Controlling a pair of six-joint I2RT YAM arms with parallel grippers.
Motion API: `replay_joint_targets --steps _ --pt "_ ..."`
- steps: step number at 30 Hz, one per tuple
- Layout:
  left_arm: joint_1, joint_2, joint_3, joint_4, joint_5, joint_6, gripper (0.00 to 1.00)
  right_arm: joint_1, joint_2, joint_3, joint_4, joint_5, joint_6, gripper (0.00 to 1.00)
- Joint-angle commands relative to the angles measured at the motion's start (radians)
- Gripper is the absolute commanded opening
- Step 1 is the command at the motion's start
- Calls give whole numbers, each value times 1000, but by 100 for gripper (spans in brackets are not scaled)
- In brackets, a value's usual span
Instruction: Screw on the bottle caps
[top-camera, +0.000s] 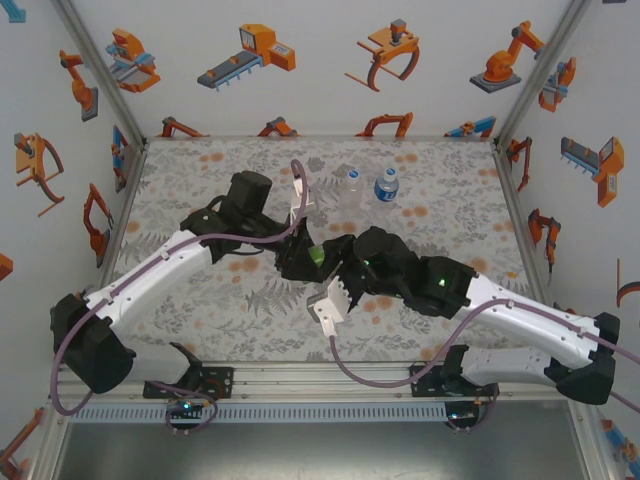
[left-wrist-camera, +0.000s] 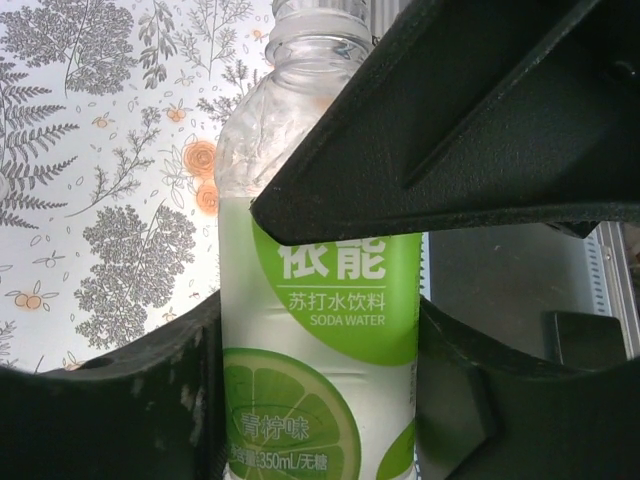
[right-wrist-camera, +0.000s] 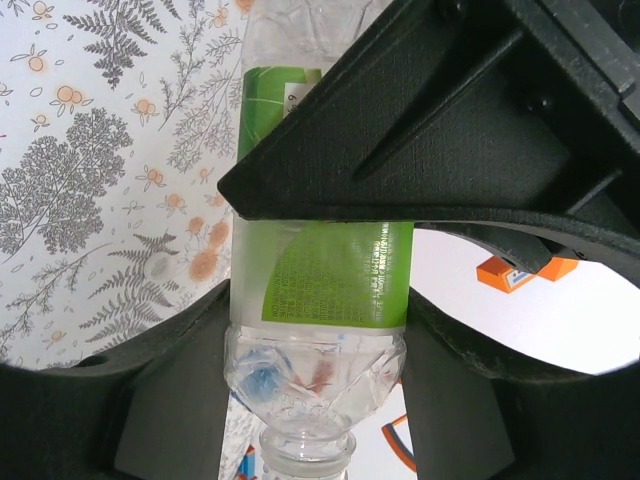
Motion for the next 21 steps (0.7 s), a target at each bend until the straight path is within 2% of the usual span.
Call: replay_joint_targets --steps 1,5,8,10,15,21 --pt "-10 11 31 -36 38 40 47 14 -13 45 66 23 -21 42" --pt "-6 6 30 -39 39 40 30 15 -9 39 78 44 -22 53" --pt "3 -9 21 -37 39 40 24 18 -6 35 86 71 -22 69" --pt "10 -23 12 -32 25 37 20 18 -6 33 96 101 -22 75" --pt "49 -62 -14 -22 -23 16 1 16 -11 12 131 182 -16 79" --pt "92 -107 -51 21 -60 -22 0 -13 -25 -17 207 206 137 80"
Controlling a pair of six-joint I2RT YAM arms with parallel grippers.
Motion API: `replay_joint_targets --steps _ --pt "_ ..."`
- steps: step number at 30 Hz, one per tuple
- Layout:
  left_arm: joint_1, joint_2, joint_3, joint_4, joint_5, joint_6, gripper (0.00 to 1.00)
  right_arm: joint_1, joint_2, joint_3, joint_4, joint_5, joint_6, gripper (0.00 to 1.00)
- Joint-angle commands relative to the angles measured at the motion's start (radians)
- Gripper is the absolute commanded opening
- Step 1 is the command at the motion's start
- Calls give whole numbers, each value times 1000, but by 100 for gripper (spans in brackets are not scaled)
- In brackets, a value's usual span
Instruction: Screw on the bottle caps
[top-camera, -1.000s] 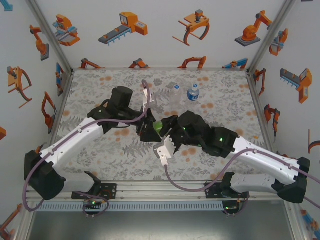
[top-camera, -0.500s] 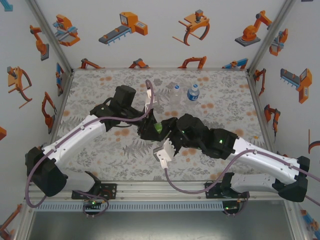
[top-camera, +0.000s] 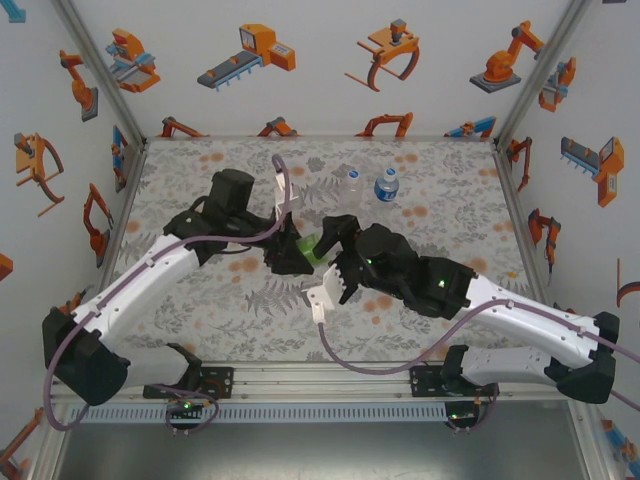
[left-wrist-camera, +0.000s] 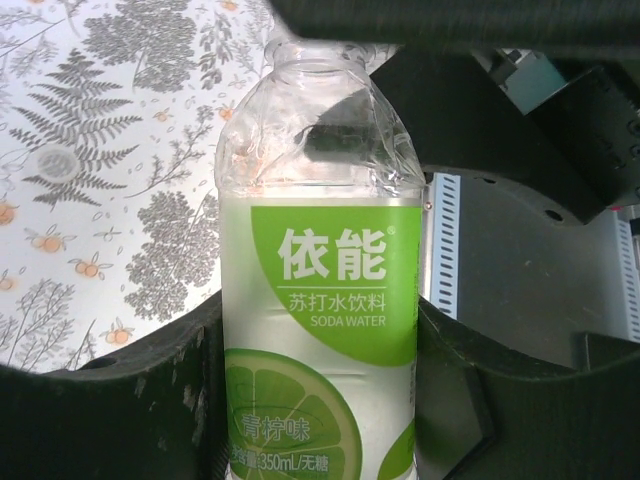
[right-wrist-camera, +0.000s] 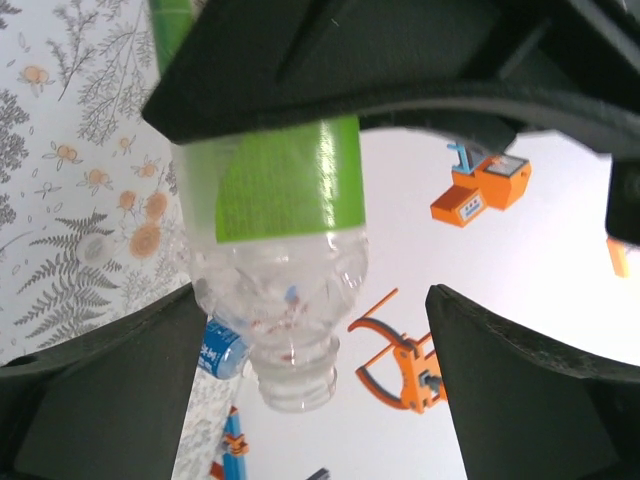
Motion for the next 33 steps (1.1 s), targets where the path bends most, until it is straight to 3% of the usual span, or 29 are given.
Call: replay_joint_targets --steps 1,6,14,19,21,28,33 --pt "21 -37 -24 31 -32 -30 0 -33 -30 -19 82 35 149 80" --pt "43 -95 -80 106 -193 -78 0 -139 -16 -4 59 -71 495 83" --pt "79 -214 -188 228 -500 -156 0 -244 71 -61 135 -110 1188 79" --pt "114 -265 -232 276 -551 -187 0 -364 134 -170 234 -104 1642 65" --pt "119 -280 -245 293 -562 -191 0 -391 177 -207 271 -87 1732 58" --pt "125 -309 -264 303 -573 -194 0 -463 405 -143 226 -1 1839 52" --pt "126 -327 -264 269 -578 -186 1 -504 541 -58 179 29 1832 60"
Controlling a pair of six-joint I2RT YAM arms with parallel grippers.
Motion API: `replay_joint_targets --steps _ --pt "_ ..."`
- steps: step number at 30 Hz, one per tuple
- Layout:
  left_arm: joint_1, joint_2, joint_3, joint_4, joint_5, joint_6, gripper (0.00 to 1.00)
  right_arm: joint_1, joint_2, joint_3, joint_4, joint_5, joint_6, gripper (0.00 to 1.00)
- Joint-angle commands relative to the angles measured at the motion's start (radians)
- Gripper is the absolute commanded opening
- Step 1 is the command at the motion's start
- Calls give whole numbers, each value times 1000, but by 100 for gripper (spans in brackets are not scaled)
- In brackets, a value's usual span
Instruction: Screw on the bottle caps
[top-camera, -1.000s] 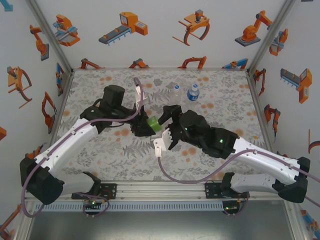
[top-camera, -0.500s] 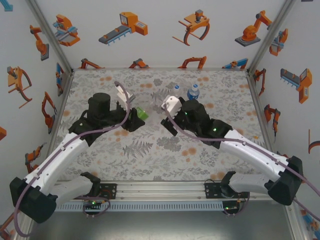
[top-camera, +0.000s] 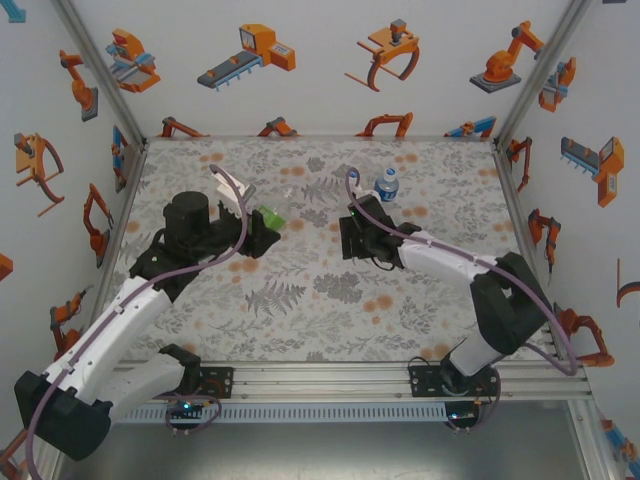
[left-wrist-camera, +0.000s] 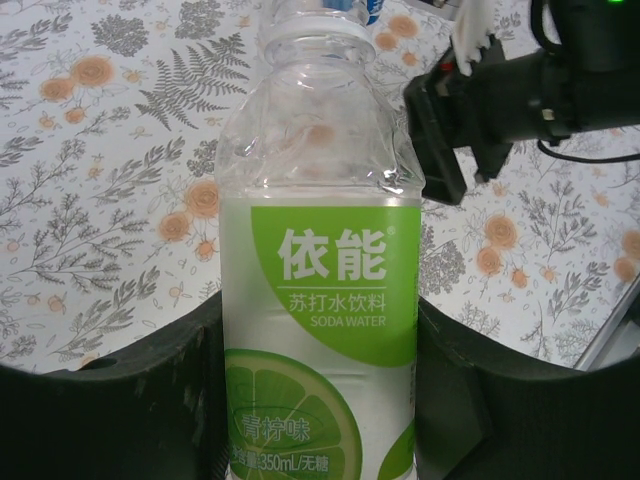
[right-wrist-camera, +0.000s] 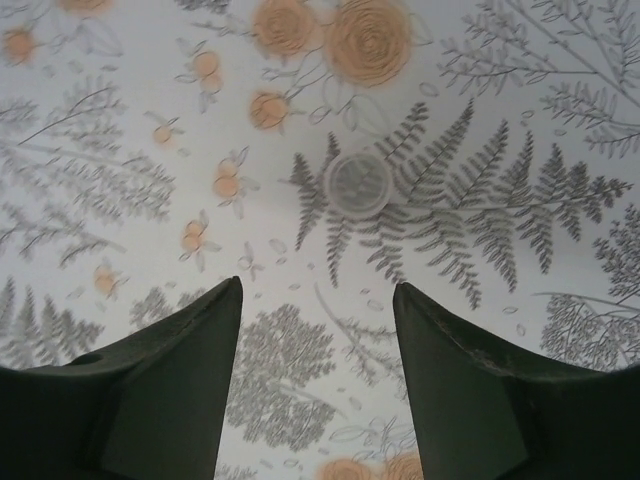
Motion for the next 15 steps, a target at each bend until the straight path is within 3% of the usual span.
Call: replay_joint_targets --steps 1,15 --pt "5 -34 -4 -1 -13 -9 1 -21 47 51 1 57 39 60" --pt "10 -72 -24 -10 -16 -17 1 -49 191 59 123 29 9 51"
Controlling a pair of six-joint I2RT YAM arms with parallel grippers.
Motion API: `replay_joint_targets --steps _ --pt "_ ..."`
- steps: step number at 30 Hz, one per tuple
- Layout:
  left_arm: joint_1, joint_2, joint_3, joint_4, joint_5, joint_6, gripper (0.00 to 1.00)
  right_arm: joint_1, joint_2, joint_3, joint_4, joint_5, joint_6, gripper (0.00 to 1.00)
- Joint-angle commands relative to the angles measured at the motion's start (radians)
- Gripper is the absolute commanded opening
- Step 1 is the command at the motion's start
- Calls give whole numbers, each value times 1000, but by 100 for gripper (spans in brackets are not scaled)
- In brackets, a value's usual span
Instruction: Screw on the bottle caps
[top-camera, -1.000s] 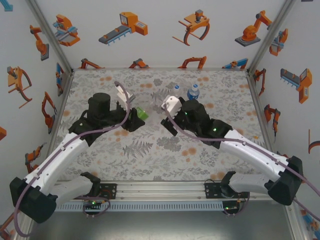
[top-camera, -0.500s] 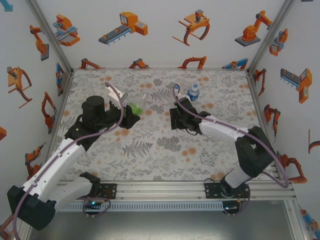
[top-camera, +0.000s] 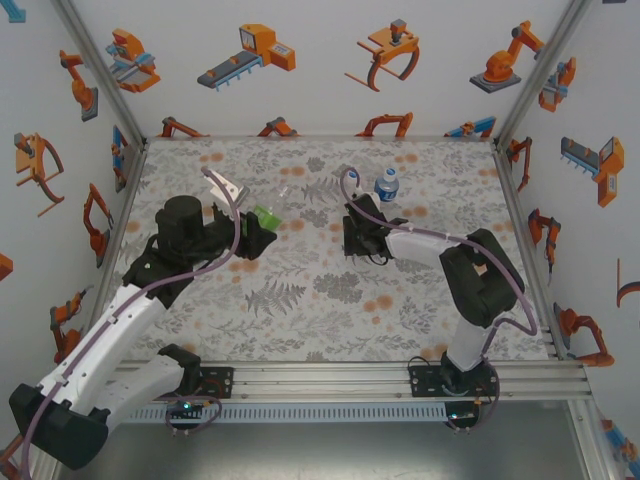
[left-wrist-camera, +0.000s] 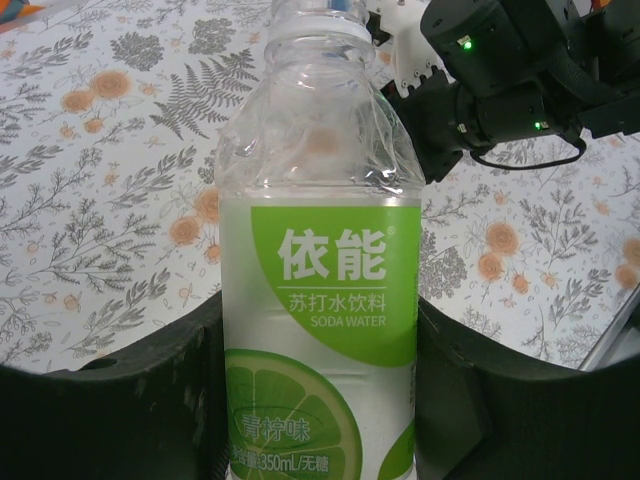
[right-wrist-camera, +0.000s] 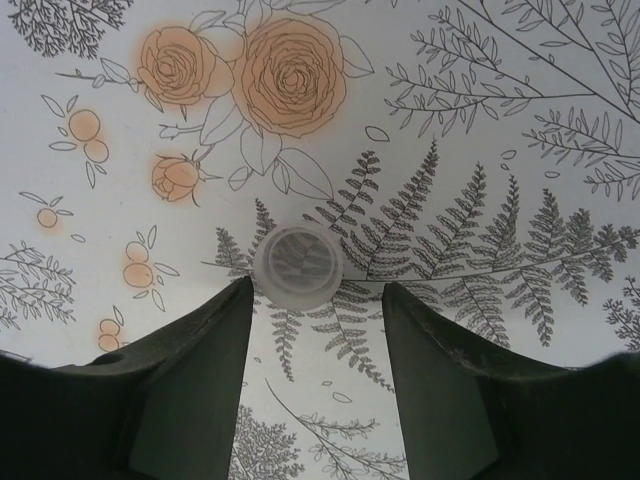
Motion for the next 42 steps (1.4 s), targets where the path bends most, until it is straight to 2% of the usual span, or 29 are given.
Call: replay_joint_targets --steps 1,14,22,30,35,37,42 --pt "8 -19 -11 0 1 -17 1 -3 15 34 37 2 -10 50" --pt "9 -27 -17 1 0 -20 1 -4 64 65 6 4 -50 42" --pt "10 -24 -26 7 0 -22 1 3 29 69 -38 -23 -54 33" --pt "11 -4 -34 38 10 -26 1 95 -110 -8 -141 -49 -19 33" --pt "15 34 -21 62 62 -22 3 171 -190 -85 -189 -54 52 33" --pt "14 49 -14 70 83 -24 0 201 -216 -116 -198 -54 80 33" --pt "14 77 -3 80 96 -30 0 258 -248 -171 -218 -46 131 33"
